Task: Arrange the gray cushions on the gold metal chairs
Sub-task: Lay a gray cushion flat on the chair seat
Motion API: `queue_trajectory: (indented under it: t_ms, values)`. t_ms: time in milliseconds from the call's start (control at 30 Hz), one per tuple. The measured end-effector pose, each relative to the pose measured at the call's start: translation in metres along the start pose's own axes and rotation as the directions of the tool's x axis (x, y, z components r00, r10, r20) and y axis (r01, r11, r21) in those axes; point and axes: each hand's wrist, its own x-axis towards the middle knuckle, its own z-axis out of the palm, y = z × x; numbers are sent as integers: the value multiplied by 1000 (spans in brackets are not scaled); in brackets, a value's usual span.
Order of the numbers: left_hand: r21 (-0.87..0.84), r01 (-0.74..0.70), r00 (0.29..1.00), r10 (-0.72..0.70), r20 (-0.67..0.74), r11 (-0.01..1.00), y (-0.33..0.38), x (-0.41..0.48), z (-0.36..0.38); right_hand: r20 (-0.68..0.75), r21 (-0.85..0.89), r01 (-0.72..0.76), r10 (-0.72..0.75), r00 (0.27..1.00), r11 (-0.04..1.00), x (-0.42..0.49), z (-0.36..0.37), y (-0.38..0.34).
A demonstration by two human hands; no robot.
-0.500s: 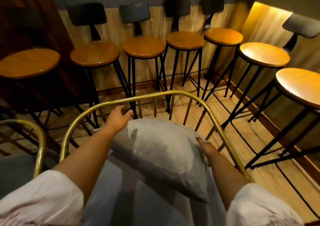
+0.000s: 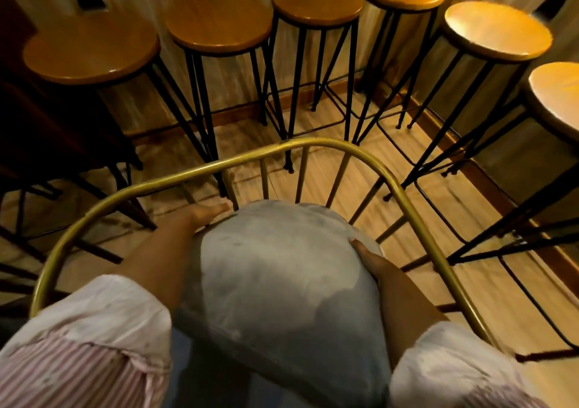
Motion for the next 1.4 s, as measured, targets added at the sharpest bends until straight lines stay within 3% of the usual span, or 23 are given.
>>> queue_trajectory:
  t_ms: [100,300,433,567,833,1067,1267,1400]
  values:
    - [-80,104,992,-97,85,991,-6,8,5,-28,28,-30,31,999,999,2,-4,7]
    - [-31,233,938,-216,271,972,-26,13,9,-114,-60,-103,96,989,993,27,-10,22]
    - [-53,206,927,-177,331,977,-39,9,4,-113,-51,-52,46,993,997,11,-7,24]
    - [-48,146,941,-124,315,988,-43,-6,-5,-124,10,90,-88,988,996,-12,-6,22]
    - [-106,-33,986,50,161,994,-42,-107,-20,-28,100,294,-293,956,950,-85,-25,25]
    - [-219,-135,990,121,-79,966,-96,-244,-25,83,5,477,-476,876,879,-178,-41,28]
    - [-338,-270,923,142,-358,902,-167,-358,-22,234,-61,643,-615,753,763,-252,-13,46]
    - [-399,-324,886,127,-446,858,-217,-407,-29,319,-94,697,-642,697,710,-286,22,59]
